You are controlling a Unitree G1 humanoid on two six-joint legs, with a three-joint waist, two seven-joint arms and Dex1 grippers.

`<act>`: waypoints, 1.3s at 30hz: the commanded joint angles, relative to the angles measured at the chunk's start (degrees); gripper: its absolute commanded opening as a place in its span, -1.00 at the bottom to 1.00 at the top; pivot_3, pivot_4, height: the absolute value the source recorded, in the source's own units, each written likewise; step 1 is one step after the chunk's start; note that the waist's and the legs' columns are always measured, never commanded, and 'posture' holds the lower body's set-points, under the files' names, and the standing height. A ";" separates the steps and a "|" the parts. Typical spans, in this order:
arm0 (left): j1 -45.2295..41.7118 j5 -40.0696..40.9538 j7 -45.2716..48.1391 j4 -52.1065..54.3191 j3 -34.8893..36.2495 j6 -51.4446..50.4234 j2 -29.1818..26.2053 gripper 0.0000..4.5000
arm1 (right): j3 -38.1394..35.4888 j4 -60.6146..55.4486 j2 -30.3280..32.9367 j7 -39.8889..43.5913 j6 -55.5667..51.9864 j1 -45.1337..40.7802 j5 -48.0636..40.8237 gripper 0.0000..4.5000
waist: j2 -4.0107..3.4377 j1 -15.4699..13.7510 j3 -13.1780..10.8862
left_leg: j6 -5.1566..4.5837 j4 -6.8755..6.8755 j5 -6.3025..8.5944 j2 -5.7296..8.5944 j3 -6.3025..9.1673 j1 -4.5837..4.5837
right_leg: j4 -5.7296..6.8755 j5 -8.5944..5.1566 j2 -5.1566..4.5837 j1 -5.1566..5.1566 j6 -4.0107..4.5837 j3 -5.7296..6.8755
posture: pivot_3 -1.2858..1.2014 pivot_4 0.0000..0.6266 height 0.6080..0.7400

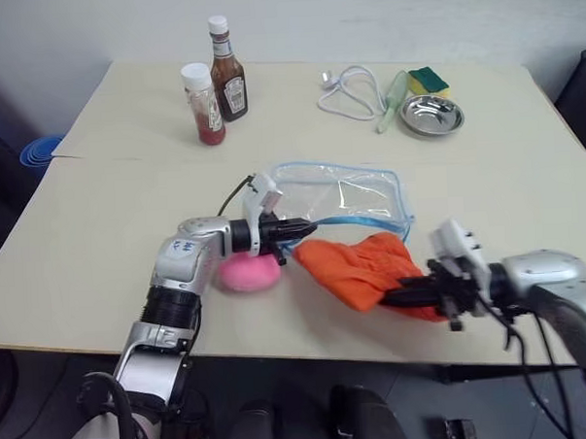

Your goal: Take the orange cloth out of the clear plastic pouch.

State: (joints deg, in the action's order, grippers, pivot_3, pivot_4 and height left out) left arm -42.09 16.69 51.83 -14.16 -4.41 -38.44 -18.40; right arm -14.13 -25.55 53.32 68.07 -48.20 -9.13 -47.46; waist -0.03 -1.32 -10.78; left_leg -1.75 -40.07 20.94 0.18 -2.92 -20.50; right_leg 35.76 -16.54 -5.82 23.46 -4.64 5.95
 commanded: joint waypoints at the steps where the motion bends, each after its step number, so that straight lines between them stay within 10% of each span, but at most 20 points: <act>1: 1.33 1.37 1.36 3.46 0.34 0.27 -1.74 -1.00 | -12.26 -0.19 3.69 -1.64 -4.65 0.65 -6.93 -0.99 | 0.00 0.00 0.00 | 0.00 0.00 0.00 0.00 0.00 0.01 | 0.00 0.00 -0.01 0.00 0.00 0.00 | 0.03 -0.52 1.00; 10: 2.21 1.06 6.28 2.83 -1.77 3.79 -4.84 -1.00 | -20.15 24.01 13.86 -1.12 19.80 -3.16 13.66 -0.99 | 0.00 -0.14 0.00 | 0.00 0.08 0.00 0.02 -0.06 0.03 | -0.09 0.00 0.01 -0.01 0.00 -0.01 | 0.03 -0.52 1.00; 18: 2.78 0.32 7.14 2.20 -3.16 6.83 -5.35 -1.00 | -9.89 43.12 6.89 0.94 65.36 -2.02 32.64 -0.99 | 0.00 0.01 0.00 | 0.02 0.06 -0.01 -0.01 -0.24 0.07 | -0.04 0.00 0.14 0.01 -0.01 -0.04 | 0.03 -0.52 1.00; 22: 4.47 0.69 8.50 3.95 -3.77 7.13 -6.22 -1.00 | -6.03 44.41 3.44 3.79 67.87 4.39 32.39 -0.99 | -0.04 0.00 -0.01 | 0.03 0.07 -0.01 -0.03 -0.27 0.10 | -0.01 0.00 0.14 0.01 -0.01 -0.05 | 0.03 -0.52 1.00; 33: 11.96 9.72 14.38 17.44 6.40 10.92 -14.06 0.15 | -12.36 32.90 3.34 7.87 59.62 15.51 19.11 0.67 | -0.19 0.47 -0.07 | 0.06 0.04 0.00 -0.10 -0.31 0.26 | -0.10 0.00 0.11 -0.08 -0.01 -0.24 | 0.03 -0.52 1.00; 39: 34.18 6.72 19.80 24.40 16.40 24.89 -25.30 0.16 | -5.68 13.79 -2.37 6.17 50.49 22.26 12.91 0.98 | -0.28 1.61 -0.02 | 0.38 0.18 0.15 -0.48 -0.18 0.41 | -0.07 -0.15 0.35 -0.18 0.27 -0.12 | 0.03 -0.52 1.00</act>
State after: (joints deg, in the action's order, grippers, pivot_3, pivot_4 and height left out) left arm -11.51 25.30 69.84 8.79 10.17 -19.80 -43.32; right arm -22.14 -7.25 52.67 75.37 3.55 12.84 -32.78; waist -0.31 0.29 -10.80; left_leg -1.36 -39.88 21.10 -0.32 -3.11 -20.06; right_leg 35.63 -16.70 -5.47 23.26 -4.36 5.81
